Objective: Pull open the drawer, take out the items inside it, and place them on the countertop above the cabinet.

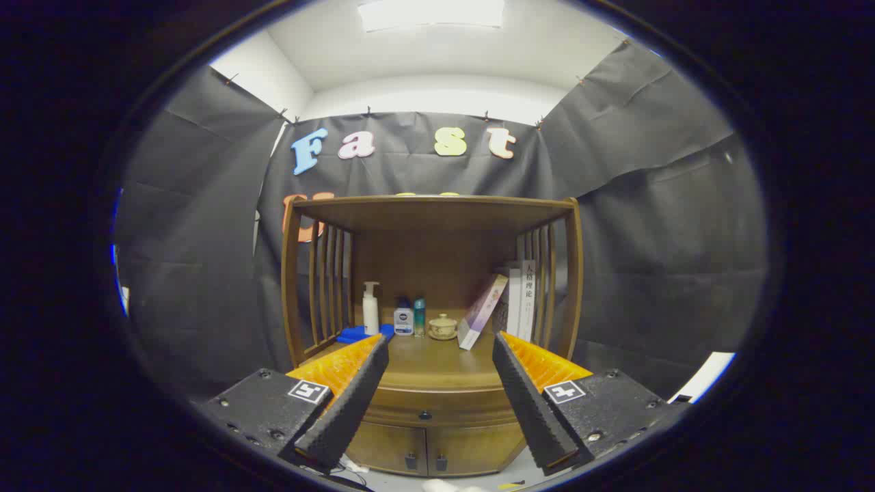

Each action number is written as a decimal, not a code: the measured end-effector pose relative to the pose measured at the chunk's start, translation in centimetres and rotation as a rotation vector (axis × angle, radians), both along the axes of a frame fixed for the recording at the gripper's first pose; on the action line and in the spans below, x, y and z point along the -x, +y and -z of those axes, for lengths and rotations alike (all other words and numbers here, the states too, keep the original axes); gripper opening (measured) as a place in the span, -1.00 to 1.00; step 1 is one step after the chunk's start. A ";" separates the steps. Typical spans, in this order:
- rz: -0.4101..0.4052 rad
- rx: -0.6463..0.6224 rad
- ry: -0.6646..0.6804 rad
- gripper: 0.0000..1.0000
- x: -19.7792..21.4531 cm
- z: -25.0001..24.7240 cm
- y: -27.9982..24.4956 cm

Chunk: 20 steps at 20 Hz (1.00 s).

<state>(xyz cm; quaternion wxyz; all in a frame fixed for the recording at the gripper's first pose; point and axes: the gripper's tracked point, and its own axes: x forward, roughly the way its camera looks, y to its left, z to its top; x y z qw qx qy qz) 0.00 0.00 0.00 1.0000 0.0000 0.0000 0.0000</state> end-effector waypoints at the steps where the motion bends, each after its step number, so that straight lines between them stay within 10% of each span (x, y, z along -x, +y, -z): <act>1: 0.000 0.000 0.000 0.99 -0.1 0.0 0.0; 20: 0.004 -0.021 0.052 0.99 -2.8 4.4 0.6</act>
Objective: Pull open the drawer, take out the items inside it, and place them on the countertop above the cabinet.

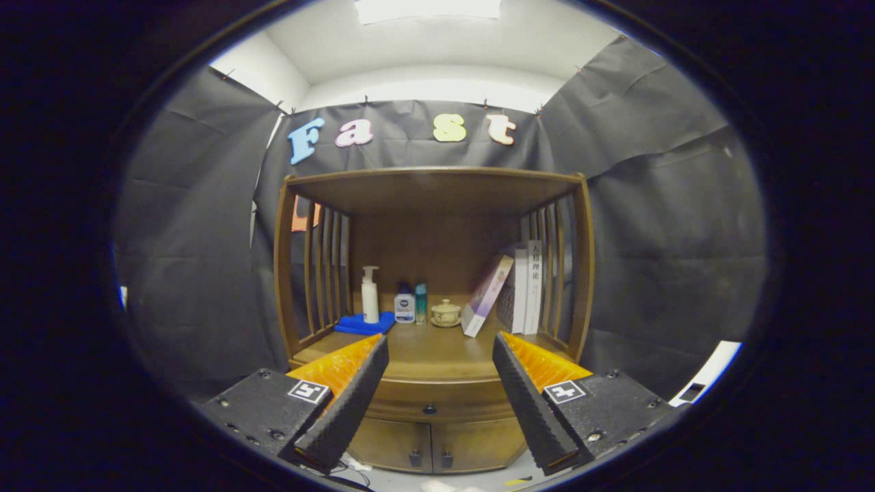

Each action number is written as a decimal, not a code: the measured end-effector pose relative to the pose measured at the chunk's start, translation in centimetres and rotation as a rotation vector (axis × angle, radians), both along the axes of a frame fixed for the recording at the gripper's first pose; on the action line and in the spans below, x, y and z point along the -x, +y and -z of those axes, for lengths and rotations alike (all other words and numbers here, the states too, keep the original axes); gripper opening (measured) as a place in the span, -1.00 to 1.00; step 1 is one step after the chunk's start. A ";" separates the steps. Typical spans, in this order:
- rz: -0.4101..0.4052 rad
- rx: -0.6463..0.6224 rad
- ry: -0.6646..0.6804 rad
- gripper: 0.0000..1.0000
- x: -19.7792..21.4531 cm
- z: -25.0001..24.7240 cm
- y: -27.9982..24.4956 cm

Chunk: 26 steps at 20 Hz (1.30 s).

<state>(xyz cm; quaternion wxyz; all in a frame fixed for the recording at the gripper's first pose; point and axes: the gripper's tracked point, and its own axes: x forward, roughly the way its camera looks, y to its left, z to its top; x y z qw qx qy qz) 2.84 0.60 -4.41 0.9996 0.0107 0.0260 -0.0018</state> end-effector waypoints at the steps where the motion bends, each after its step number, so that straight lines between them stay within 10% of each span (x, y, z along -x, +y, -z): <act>1: 0.000 0.000 0.008 0.99 -0.5 0.8 0.1; 15: 0.018 0.016 0.164 0.97 -8.8 18.3 1.2; 26: 0.033 0.019 0.234 0.18 -13.0 23.5 1.2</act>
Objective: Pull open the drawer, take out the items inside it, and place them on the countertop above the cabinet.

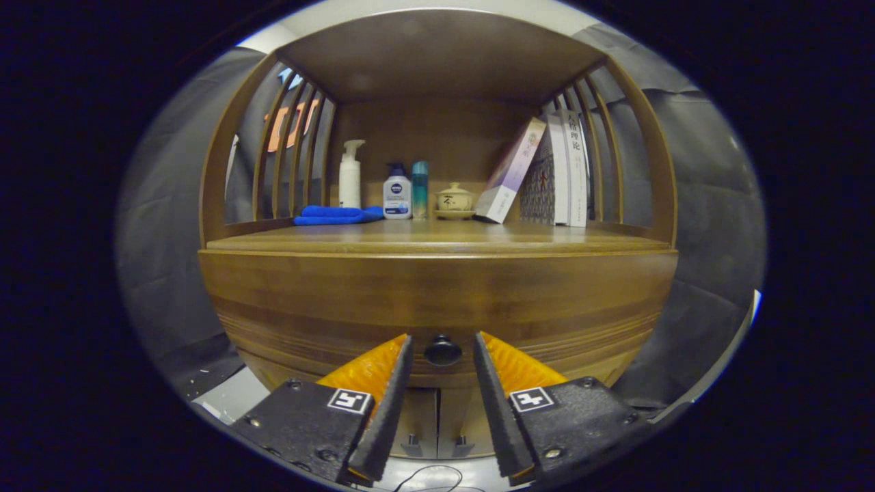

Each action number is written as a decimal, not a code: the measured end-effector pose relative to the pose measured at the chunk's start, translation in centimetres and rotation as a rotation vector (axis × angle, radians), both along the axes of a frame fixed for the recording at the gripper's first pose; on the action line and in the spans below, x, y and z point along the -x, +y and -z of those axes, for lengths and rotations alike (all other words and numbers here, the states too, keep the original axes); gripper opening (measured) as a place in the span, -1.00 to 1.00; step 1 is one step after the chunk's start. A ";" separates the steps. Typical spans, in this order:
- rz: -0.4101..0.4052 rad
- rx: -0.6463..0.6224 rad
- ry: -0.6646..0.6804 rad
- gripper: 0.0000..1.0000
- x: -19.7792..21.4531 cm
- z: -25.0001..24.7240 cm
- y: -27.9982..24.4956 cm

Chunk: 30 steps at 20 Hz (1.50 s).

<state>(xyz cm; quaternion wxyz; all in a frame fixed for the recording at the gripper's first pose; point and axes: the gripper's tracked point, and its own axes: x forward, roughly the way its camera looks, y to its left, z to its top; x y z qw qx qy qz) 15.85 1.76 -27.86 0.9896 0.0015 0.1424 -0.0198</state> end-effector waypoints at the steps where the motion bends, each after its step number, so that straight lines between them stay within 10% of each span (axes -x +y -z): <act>1: 0.003 0.001 -0.001 0.06 -0.2 0.1 0.1; 11: -0.018 -0.004 0.030 -0.51 0.0 0.2 -0.4; 30: -0.048 -0.024 0.053 -0.53 3.7 -0.2 -0.6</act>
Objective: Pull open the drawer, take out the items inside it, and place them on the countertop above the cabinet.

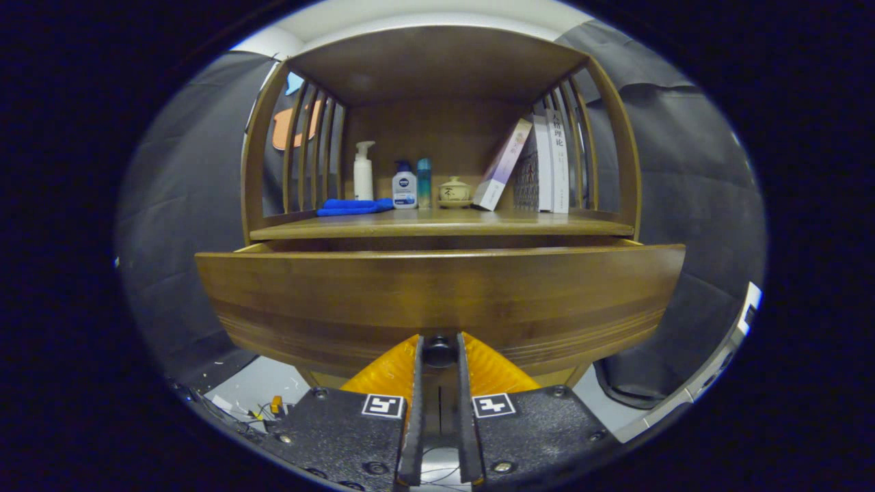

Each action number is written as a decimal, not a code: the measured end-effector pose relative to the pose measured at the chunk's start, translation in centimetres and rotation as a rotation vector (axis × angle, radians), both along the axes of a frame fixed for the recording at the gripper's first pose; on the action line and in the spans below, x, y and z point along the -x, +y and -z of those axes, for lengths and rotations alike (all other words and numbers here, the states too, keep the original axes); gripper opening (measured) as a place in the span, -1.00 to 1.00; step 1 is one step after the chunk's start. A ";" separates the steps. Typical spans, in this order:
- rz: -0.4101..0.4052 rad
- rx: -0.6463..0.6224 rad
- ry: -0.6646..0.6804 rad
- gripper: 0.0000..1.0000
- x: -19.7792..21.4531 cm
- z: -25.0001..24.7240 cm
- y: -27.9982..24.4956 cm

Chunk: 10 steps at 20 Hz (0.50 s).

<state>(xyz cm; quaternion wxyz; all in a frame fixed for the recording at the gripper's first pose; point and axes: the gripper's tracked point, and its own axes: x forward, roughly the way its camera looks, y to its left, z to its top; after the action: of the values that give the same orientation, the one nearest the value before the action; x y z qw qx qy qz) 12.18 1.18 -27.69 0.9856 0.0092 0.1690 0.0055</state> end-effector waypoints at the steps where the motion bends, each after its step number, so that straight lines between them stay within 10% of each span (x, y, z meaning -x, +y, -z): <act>1: -0.004 -0.002 0.002 -0.53 -0.1 0.0 0.1; 10: -0.028 -0.015 0.035 -0.53 0.0 0.3 0.3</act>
<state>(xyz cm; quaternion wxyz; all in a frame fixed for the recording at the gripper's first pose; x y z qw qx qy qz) 12.22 1.45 -27.95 0.9822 0.0145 0.1863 0.0202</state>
